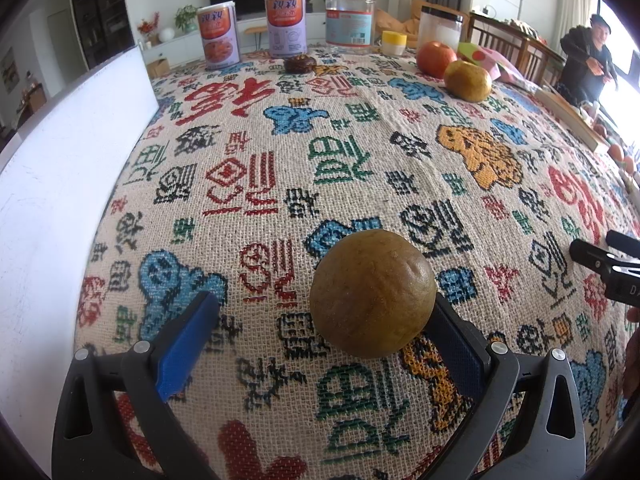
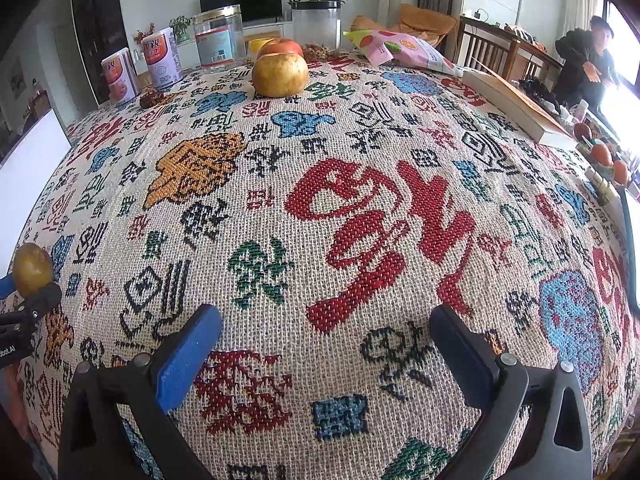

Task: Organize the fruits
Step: 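Lift the brown round fruit with the left tool and hold it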

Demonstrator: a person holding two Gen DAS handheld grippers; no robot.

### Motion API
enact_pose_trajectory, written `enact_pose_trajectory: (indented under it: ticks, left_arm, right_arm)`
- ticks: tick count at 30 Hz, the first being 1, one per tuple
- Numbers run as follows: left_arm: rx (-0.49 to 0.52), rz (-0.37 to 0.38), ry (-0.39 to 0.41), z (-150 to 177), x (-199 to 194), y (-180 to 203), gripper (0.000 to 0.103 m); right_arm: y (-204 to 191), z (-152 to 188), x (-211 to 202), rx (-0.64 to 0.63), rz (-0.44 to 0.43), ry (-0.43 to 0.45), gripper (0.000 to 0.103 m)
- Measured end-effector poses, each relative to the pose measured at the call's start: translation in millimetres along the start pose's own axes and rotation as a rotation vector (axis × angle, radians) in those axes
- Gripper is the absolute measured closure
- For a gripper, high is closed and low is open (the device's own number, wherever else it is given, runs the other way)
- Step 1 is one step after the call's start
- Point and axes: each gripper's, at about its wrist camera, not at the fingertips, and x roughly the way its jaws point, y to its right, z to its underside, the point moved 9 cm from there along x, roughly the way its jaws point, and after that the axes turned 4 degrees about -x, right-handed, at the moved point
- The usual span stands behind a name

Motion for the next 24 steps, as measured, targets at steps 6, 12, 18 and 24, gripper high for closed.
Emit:
enact_pose_trajectory:
  ticks: [6,12,18,24]
  left_arm:
    - [0.000,0.000,0.000,0.0,-0.3,0.1,0.001]
    - [0.000,0.000,0.001,-0.1,-0.2,0.1,0.001]
    - [0.000,0.001,0.000,0.1,-0.2,0.0,0.001]
    - [0.001,0.000,0.001,0.0,-0.3,0.1,0.001]
  right_arm:
    - [2.8,-39.4,27.0,0.008,0.005,0.020,0.000]
    - [2.3,-37.9,25.9,0.020,0.008,0.020,0.000]
    - [2.3,-38.0,25.8,0.020,0.008,0.020,0.000]
    - [2.3,-38.0,25.8,0.020,0.008,0.020,0.000]
